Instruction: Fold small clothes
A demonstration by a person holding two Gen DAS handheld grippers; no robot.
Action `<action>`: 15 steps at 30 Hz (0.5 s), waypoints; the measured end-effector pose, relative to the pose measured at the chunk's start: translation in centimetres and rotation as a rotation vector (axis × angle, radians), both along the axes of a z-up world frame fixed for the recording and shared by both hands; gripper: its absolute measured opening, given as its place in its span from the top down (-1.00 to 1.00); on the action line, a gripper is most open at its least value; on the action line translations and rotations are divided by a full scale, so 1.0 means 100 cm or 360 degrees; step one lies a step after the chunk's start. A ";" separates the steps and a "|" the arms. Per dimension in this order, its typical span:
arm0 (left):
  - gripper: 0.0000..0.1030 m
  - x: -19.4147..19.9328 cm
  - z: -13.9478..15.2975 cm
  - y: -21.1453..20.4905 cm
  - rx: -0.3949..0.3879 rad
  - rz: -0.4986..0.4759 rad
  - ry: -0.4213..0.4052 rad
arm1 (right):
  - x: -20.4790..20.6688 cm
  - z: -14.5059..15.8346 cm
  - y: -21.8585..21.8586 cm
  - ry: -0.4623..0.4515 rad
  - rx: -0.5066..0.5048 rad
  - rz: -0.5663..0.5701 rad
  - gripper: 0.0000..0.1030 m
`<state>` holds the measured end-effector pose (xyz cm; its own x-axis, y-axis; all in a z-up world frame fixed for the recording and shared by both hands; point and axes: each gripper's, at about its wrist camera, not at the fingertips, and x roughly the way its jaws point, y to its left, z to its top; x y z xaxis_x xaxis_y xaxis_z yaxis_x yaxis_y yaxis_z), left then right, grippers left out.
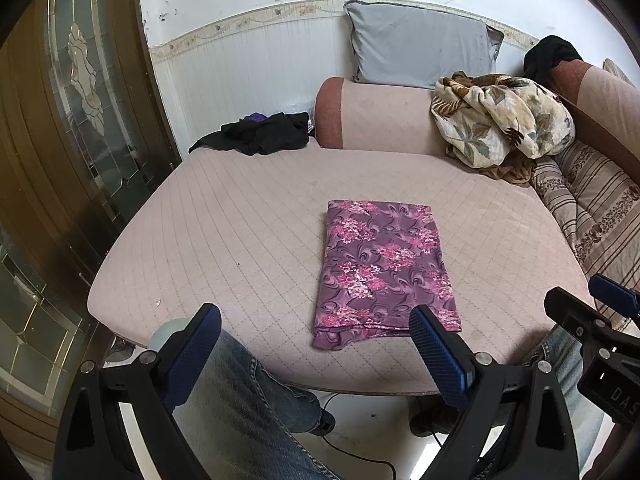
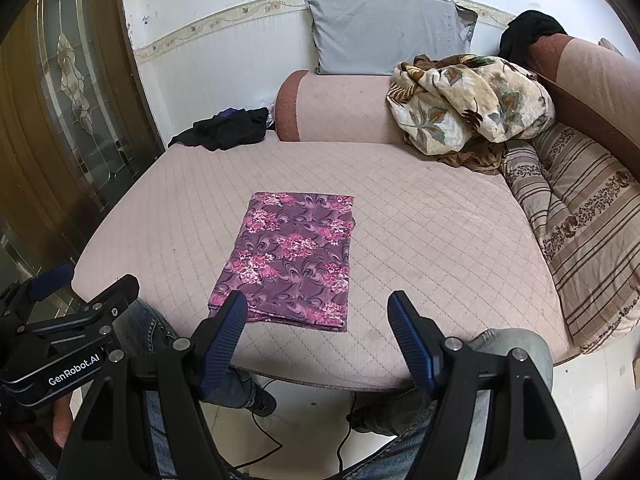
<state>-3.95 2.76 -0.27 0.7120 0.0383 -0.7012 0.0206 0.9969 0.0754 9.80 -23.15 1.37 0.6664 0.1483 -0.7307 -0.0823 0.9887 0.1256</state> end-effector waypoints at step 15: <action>-0.89 0.027 -0.026 0.000 0.0014 -0.0003 0.0104 | 0.030 -0.017 -0.004 0.0065 -0.0007 0.0018 -0.39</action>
<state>-1.22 2.79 -2.89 0.6647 0.0435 -0.7459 0.0275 0.9962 0.0825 12.81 -23.56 -0.28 0.6342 0.1526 -0.7580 -0.0884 0.9882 0.1249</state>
